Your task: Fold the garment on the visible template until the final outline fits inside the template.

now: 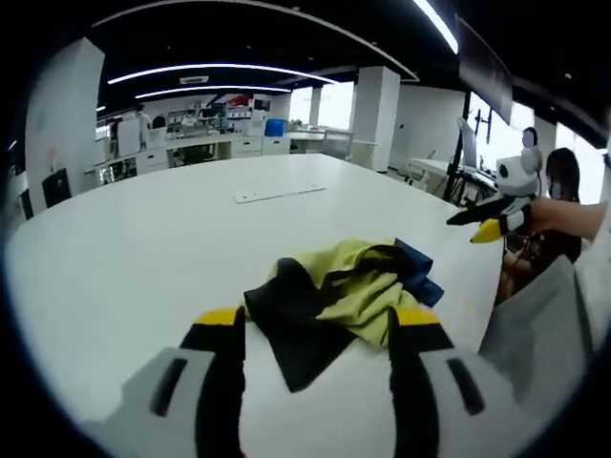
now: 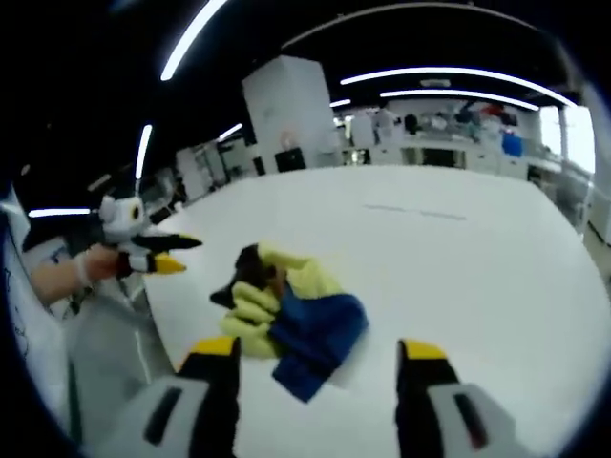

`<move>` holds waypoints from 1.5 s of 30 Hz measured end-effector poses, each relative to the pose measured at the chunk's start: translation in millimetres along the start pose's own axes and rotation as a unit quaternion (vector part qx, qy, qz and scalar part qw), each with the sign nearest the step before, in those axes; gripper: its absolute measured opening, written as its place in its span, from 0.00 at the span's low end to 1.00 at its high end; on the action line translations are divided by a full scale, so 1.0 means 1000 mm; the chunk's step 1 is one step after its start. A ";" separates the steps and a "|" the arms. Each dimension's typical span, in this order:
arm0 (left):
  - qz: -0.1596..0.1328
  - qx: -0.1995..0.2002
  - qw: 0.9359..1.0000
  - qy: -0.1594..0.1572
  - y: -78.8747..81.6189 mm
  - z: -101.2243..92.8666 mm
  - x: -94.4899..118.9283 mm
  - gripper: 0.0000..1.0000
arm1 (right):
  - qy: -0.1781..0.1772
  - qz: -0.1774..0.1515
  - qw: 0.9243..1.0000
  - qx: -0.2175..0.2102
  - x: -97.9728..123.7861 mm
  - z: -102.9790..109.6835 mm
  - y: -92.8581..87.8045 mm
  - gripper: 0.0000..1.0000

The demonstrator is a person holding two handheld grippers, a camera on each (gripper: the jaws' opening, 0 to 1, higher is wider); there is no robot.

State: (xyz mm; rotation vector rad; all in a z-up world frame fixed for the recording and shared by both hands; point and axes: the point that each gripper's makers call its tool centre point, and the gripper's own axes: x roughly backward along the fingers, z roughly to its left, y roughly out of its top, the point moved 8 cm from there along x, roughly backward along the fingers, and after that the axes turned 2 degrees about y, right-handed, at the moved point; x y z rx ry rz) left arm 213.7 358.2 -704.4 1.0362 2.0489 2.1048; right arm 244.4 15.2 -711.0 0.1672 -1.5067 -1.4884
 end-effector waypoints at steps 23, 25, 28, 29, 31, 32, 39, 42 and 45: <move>0.059 -0.076 0.995 -0.028 -0.015 0.004 -0.069 0.19 | 0.015 0.064 0.988 0.138 -0.052 0.017 -0.003 0.22; 0.065 -0.075 0.995 -0.030 -0.018 0.004 -0.075 0.18 | 0.018 0.066 0.987 0.145 -0.057 0.019 -0.003 0.20; 0.072 -0.077 0.994 -0.027 -0.020 0.003 -0.079 0.16 | 0.021 0.066 0.986 0.152 -0.065 0.019 -0.004 0.18; 0.073 -0.079 0.994 -0.026 -0.019 0.002 -0.080 0.15 | 0.024 0.066 0.985 0.157 -0.067 0.022 -0.003 0.16; 0.071 -0.079 0.994 -0.026 -0.021 0.003 -0.082 0.12 | 0.025 0.067 0.984 0.163 -0.070 0.025 -0.003 0.15; 0.071 -0.080 0.994 -0.025 -0.021 0.004 -0.084 0.11 | 0.026 0.067 0.984 0.166 -0.073 0.023 -0.004 0.15; 0.082 -0.077 0.993 -0.024 -0.024 0.000 -0.088 0.08 | 0.023 0.060 0.982 0.176 -0.084 0.023 -0.004 0.08; 0.087 -0.078 0.993 -0.026 -0.028 -0.001 -0.089 0.07 | 0.021 0.060 0.982 0.179 -0.089 0.024 -0.006 0.08; 0.089 -0.078 0.993 -0.025 -0.031 -0.001 -0.090 0.07 | 0.019 0.061 0.981 0.182 -0.092 0.025 -0.008 0.07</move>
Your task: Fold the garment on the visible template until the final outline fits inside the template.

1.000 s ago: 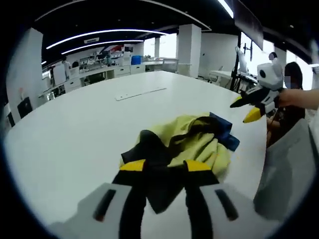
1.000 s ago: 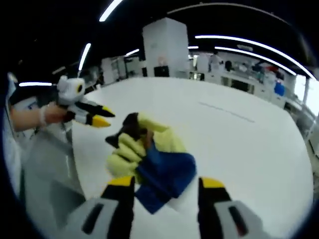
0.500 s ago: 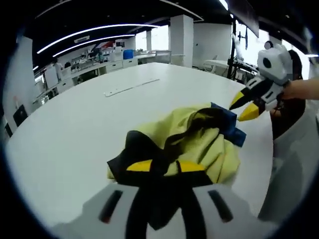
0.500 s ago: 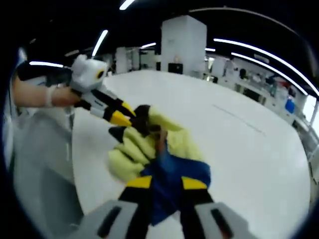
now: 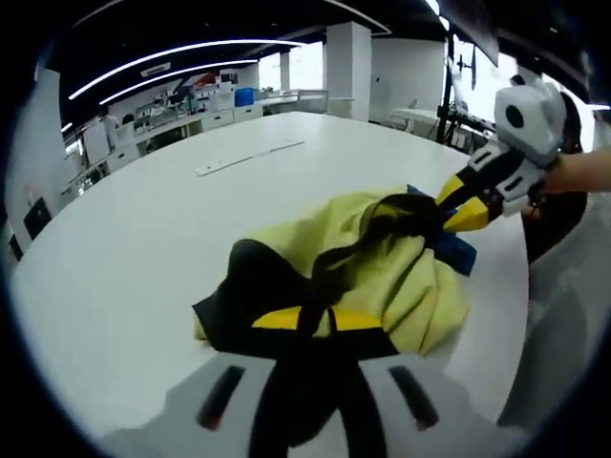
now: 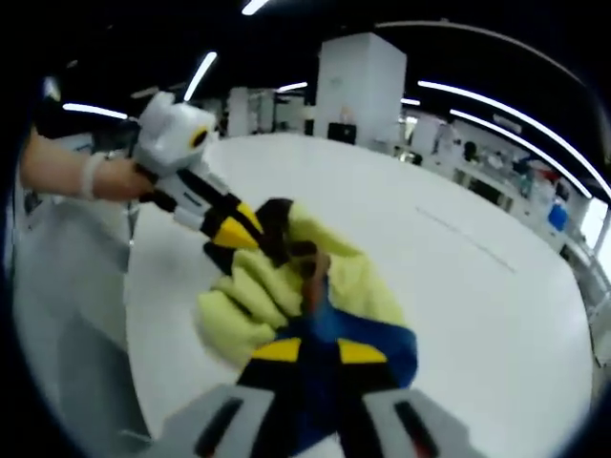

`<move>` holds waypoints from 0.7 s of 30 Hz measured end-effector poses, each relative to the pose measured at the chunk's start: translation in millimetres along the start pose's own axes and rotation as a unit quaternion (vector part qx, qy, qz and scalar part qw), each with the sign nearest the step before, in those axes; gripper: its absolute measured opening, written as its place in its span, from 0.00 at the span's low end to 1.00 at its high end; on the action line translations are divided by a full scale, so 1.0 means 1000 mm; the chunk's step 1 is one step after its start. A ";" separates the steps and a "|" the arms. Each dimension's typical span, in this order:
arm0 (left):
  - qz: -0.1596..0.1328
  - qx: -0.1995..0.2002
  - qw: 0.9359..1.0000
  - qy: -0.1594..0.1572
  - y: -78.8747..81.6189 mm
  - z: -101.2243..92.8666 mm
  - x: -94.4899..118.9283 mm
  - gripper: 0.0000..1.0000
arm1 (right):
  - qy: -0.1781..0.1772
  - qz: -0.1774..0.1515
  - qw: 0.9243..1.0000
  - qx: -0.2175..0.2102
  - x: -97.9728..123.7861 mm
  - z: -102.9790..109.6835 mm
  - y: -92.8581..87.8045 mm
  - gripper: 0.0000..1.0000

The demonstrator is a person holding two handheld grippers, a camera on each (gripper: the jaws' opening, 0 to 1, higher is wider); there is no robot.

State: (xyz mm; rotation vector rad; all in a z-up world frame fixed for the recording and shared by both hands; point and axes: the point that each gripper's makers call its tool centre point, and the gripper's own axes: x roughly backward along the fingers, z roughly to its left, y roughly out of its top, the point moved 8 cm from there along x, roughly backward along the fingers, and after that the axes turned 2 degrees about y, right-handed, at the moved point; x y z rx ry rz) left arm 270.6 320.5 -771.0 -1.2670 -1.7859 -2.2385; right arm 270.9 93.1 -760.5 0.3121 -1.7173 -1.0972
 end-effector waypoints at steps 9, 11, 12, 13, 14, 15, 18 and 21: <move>-0.003 0.021 1.000 0.012 -0.001 0.003 0.003 0.00 | -0.009 -0.034 0.999 -0.031 0.013 -0.006 0.008 0.00; -0.005 0.022 1.000 0.012 0.000 0.002 0.004 0.00 | -0.014 -0.041 0.998 -0.035 0.017 -0.009 0.010 0.00; -0.007 0.023 1.000 0.011 0.001 0.002 0.005 0.00 | -0.017 -0.047 0.998 -0.039 0.021 -0.011 0.012 0.00; -0.008 0.023 1.000 0.010 0.003 0.002 0.007 0.00 | -0.019 -0.050 0.998 -0.040 0.023 -0.013 0.014 0.00; -0.012 0.020 1.000 0.008 0.005 0.003 0.010 0.00 | -0.023 -0.056 0.997 -0.042 0.027 -0.015 0.016 0.00; -0.015 0.017 1.000 0.007 0.008 0.002 0.013 0.00 | -0.025 -0.059 0.997 -0.041 0.030 -0.016 0.018 0.00; -0.026 0.002 1.000 0.009 0.017 0.006 0.023 0.00 | -0.027 -0.071 0.996 -0.038 0.040 -0.021 0.025 0.00; -0.044 0.009 0.999 0.013 0.033 0.011 0.036 0.00 | -0.033 -0.083 0.995 -0.034 0.049 -0.028 0.033 0.00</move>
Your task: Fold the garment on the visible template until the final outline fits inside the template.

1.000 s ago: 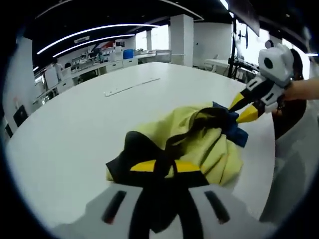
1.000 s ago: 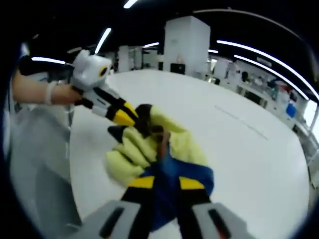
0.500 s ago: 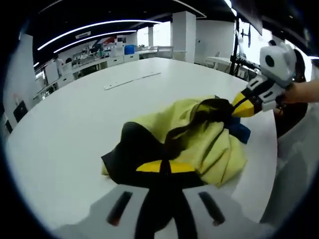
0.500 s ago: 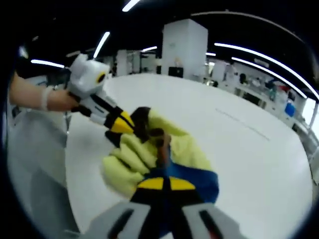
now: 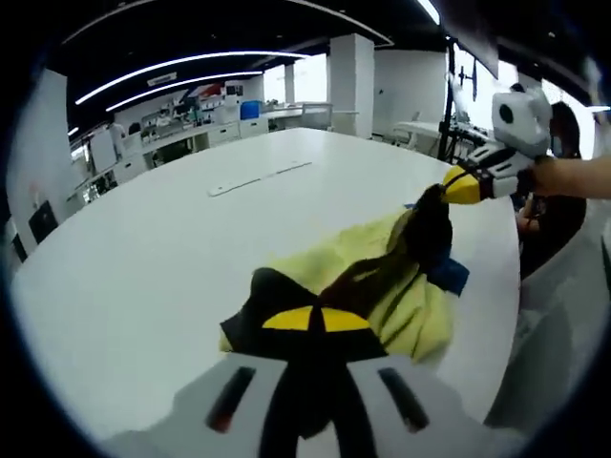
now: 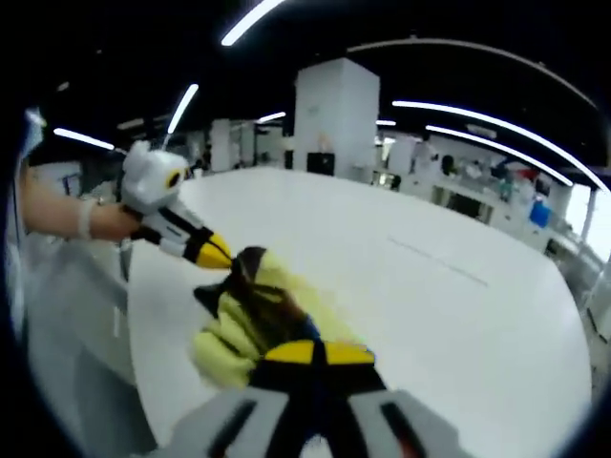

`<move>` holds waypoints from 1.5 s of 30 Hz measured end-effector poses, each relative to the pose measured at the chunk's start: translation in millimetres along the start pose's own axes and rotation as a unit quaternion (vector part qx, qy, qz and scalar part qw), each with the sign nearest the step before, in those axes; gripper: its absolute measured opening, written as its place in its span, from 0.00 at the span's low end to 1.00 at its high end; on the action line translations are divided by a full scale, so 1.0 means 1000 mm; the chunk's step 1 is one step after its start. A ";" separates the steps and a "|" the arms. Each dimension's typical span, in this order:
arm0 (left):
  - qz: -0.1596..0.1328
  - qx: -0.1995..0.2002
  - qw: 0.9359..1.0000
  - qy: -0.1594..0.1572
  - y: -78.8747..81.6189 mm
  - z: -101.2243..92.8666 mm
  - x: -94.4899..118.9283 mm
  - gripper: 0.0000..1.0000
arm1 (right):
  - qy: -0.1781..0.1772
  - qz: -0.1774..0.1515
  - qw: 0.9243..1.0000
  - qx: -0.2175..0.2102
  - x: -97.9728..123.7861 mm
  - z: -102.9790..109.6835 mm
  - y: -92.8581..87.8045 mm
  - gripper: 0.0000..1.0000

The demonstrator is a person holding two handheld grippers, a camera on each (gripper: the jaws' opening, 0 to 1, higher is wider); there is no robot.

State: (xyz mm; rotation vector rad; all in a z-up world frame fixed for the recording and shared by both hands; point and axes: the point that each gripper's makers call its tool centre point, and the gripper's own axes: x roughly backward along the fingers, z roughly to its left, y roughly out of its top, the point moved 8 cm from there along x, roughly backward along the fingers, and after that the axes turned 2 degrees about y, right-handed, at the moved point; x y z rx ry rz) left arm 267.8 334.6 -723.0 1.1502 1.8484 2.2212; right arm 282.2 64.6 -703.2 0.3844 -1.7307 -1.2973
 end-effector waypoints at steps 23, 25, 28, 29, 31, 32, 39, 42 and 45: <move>-0.150 0.009 0.989 0.013 0.143 0.038 0.069 0.00 | -0.015 -0.153 0.987 0.037 0.039 -0.032 0.135 0.00; -0.154 0.005 0.988 0.015 0.147 0.044 0.069 0.00 | -0.013 -0.162 0.986 0.041 0.039 -0.035 0.145 0.00; -0.158 0.011 0.987 0.014 0.152 0.056 0.065 0.00 | -0.015 -0.163 0.985 0.051 0.033 -0.040 0.155 0.00; -0.159 0.021 0.987 0.011 0.152 0.061 0.060 0.00 | -0.018 -0.161 0.985 0.056 0.028 -0.045 0.158 0.00; -0.157 0.031 0.987 0.010 0.152 0.069 0.052 0.00 | -0.017 -0.157 0.986 0.059 0.020 -0.051 0.159 0.00; -0.153 0.034 0.988 0.011 0.150 0.073 0.044 0.00 | -0.017 -0.153 0.986 0.058 0.013 -0.056 0.158 0.00; -0.108 0.068 0.992 0.008 0.130 0.095 -0.007 0.00 | -0.014 -0.102 0.993 0.050 -0.035 -0.084 0.138 0.00; -0.086 0.072 0.994 0.009 0.120 0.108 -0.030 0.00 | -0.012 -0.079 0.996 0.050 -0.055 -0.094 0.128 0.00; -0.064 0.085 0.994 0.006 0.108 0.123 -0.056 0.00 | -0.011 -0.062 0.998 0.030 -0.078 -0.111 0.116 0.00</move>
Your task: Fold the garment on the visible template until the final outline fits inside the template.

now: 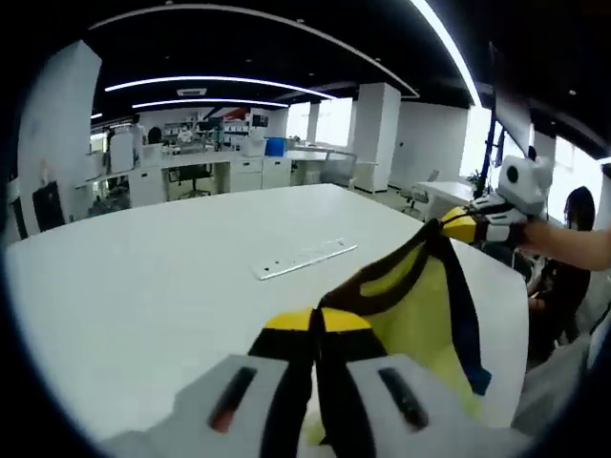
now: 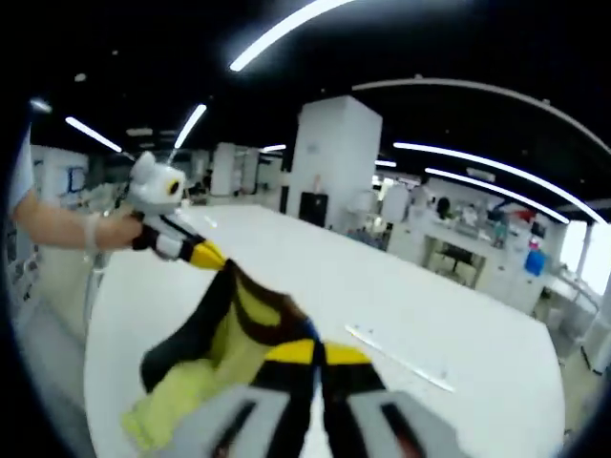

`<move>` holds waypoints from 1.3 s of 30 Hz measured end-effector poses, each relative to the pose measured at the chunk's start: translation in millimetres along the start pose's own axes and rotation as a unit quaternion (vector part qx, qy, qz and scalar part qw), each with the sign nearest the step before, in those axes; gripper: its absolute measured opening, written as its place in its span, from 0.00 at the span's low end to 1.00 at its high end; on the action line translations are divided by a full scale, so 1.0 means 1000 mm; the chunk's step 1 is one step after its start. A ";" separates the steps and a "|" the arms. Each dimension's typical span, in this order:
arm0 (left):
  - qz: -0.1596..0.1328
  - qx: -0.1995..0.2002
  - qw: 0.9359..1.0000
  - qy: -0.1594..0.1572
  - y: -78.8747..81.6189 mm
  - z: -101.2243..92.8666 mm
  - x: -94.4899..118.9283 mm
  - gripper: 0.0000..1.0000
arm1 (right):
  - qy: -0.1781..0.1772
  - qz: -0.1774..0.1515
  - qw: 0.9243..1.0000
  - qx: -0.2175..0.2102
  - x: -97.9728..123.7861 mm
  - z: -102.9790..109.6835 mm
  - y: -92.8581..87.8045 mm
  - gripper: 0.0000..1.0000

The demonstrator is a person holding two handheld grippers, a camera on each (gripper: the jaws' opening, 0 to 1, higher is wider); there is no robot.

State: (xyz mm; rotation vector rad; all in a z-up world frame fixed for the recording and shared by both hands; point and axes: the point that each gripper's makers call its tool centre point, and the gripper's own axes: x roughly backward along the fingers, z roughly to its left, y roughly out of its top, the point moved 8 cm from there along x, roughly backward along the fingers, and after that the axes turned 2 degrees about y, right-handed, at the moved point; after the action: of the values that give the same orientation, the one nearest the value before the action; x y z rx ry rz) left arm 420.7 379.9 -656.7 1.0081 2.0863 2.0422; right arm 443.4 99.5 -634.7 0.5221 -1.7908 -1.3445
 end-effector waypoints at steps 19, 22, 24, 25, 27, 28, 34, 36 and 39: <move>0.105 0.044 0.993 0.009 -0.062 0.045 -0.109 0.00 | -0.008 0.117 0.992 -0.042 -0.092 -0.047 -0.095 0.00; 0.120 0.041 0.992 0.013 -0.071 0.042 -0.114 0.00 | -0.008 0.136 0.990 -0.040 -0.108 -0.058 -0.110 0.00; 0.124 0.045 0.991 0.014 -0.074 0.050 -0.121 0.00 | -0.009 0.143 0.989 -0.046 -0.108 -0.056 -0.116 0.00; 0.124 0.058 0.990 0.015 -0.075 0.047 -0.120 0.00 | -0.011 0.146 0.988 -0.050 -0.109 -0.056 -0.119 0.00; 0.125 0.066 0.990 0.016 -0.078 0.051 -0.127 0.00 | -0.014 0.151 0.987 -0.055 -0.117 -0.062 -0.124 0.00; 0.126 0.067 0.990 0.017 -0.078 0.051 -0.128 0.00 | -0.015 0.152 0.987 -0.057 -0.113 -0.058 -0.125 0.00; 0.128 0.069 0.989 0.016 -0.081 0.051 -0.132 0.00 | -0.019 0.159 0.985 -0.057 -0.114 -0.057 -0.129 0.00; 0.131 0.069 0.989 0.017 -0.081 0.050 -0.133 0.00 | -0.018 0.161 0.985 -0.061 -0.114 -0.059 -0.131 0.00; 0.132 0.069 0.989 0.016 -0.081 0.050 -0.135 0.00 | -0.018 0.164 0.984 -0.065 -0.118 -0.064 -0.132 0.00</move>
State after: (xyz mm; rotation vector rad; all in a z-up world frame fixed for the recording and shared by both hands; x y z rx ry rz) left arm 517.4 366.8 -789.9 1.3493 2.2424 2.0608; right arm 544.1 102.2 -793.5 0.1245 -1.7152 -1.2345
